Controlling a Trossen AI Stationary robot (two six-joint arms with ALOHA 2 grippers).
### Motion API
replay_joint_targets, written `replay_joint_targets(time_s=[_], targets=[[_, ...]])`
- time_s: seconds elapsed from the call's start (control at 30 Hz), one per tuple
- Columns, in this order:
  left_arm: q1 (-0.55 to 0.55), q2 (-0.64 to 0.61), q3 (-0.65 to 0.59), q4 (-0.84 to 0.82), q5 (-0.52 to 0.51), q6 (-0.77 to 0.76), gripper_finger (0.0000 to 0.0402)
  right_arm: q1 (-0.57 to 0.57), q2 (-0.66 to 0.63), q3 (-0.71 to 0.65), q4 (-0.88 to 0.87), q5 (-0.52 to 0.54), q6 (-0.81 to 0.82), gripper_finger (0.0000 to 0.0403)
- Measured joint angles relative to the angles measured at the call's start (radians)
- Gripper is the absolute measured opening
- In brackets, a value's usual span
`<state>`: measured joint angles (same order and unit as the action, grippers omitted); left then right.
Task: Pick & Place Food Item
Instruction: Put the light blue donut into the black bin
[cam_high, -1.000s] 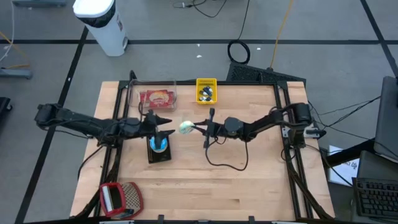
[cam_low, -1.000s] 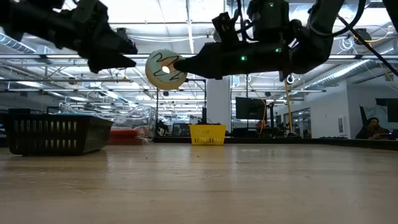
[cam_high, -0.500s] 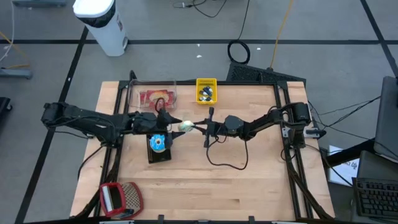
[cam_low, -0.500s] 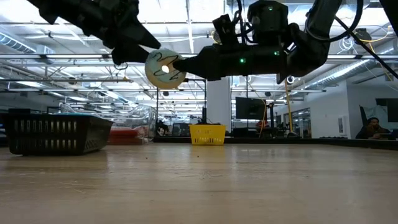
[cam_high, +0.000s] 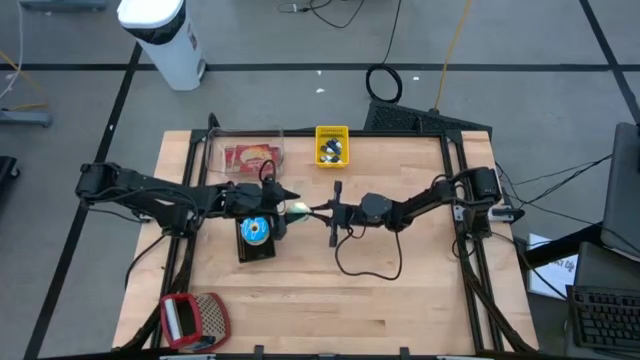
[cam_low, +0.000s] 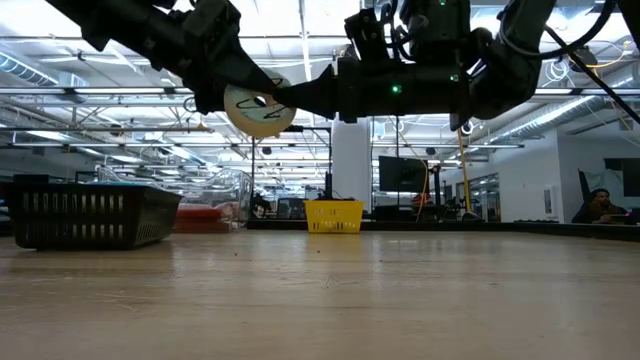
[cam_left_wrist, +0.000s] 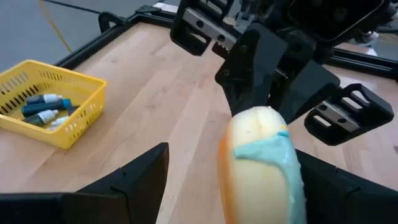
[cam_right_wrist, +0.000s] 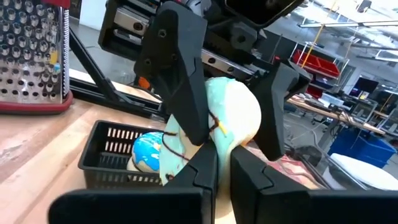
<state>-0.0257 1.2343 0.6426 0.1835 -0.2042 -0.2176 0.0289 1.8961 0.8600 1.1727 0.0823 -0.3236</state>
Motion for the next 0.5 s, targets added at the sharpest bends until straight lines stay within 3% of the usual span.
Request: replay_joint_targets(time_s=[0.2, 0.5], targets=[[0.0, -0.04, 0.01, -0.042, 0.084, -0.046, 0.0282, 0.009, -0.001, 0.0, -0.012, -0.005, 0.035, 0.0013], [0.0, -0.078, 0.024, -0.094, 0.1, -0.082, 0.0282, 0.013, 0.0, 0.0, -0.024, -0.004, 0.063, 0.0013]])
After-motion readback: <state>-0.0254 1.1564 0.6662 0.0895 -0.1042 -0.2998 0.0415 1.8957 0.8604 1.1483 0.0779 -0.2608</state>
